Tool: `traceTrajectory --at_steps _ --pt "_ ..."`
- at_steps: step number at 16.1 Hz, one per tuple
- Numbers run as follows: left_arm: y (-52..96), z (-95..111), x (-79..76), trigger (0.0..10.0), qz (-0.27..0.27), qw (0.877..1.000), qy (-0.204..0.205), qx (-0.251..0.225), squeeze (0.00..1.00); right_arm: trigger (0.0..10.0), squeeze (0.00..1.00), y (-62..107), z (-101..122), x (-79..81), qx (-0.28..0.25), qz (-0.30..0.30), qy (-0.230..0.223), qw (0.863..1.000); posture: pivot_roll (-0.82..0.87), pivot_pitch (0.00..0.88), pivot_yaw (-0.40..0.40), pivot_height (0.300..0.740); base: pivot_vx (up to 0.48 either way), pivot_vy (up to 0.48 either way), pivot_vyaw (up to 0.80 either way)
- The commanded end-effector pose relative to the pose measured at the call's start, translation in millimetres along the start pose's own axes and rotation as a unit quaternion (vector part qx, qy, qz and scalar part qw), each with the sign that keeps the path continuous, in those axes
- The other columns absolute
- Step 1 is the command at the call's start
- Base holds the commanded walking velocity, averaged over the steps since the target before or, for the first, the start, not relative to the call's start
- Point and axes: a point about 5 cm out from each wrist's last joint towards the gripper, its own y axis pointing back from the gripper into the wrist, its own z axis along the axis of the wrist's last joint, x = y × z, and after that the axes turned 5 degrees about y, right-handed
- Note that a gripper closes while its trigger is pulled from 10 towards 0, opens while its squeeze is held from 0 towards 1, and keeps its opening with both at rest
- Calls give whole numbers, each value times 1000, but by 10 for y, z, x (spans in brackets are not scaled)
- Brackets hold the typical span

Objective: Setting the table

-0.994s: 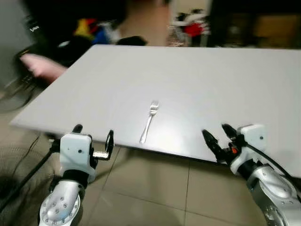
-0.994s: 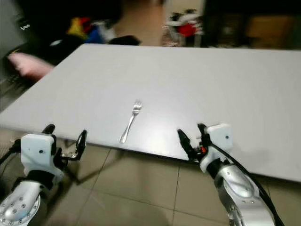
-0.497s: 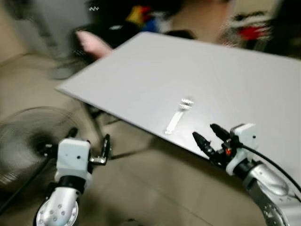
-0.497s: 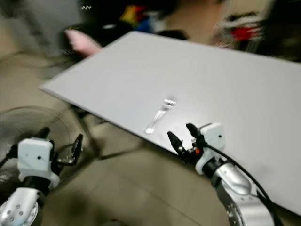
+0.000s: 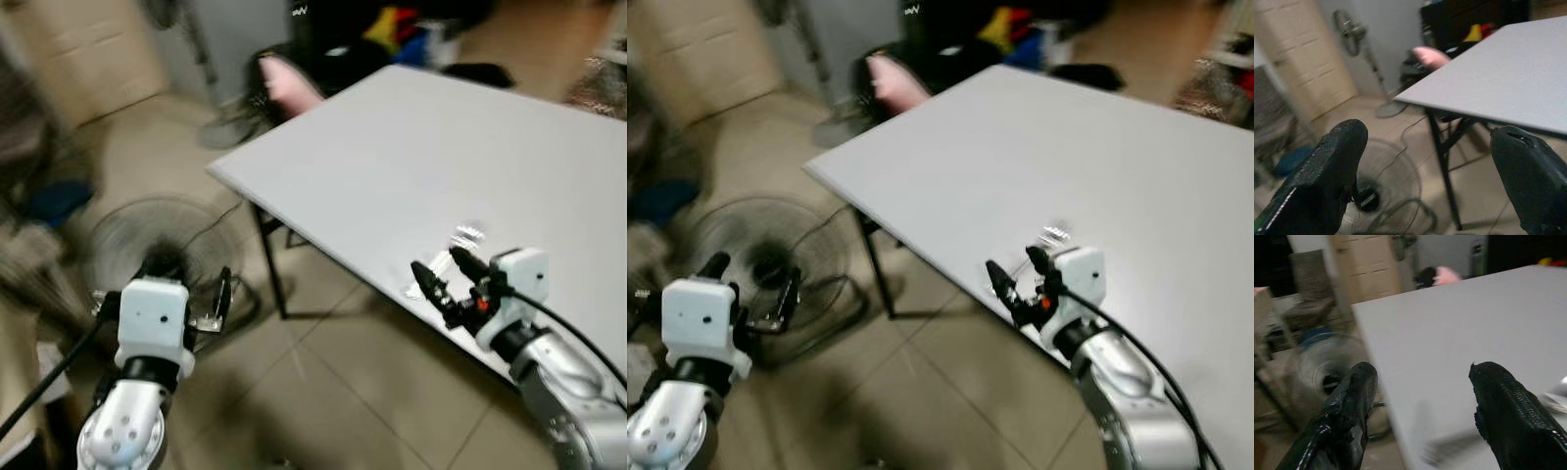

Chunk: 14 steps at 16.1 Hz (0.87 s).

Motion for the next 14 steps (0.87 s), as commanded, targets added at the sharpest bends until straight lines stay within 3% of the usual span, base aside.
traceTrajectory --at_steps 1,4,10,14 --pt "3 -21 38 10000 4 1000 -6 7 0 10000 0 -26 38 91 -13 16 -3 1000 -73 0 114 740 0 0 800" --pt "-33 -18 27 10000 -1 1000 -8 3 0 10000 0 -45 42 115 -16 23 -2 1000 -74 0 116 740 0 0 800" --pt "-102 -18 33 10000 5 1000 -6 -4 0 10000 0 -86 65 -57 -30 -51 4 998 -80 0 117 740 0 0 800" --pt "-87 -19 40 10000 15 1000 -1 -6 0 10000 0 -120 80 -92 -32 -57 -5 998 -80 0 95 740 0 0 800"
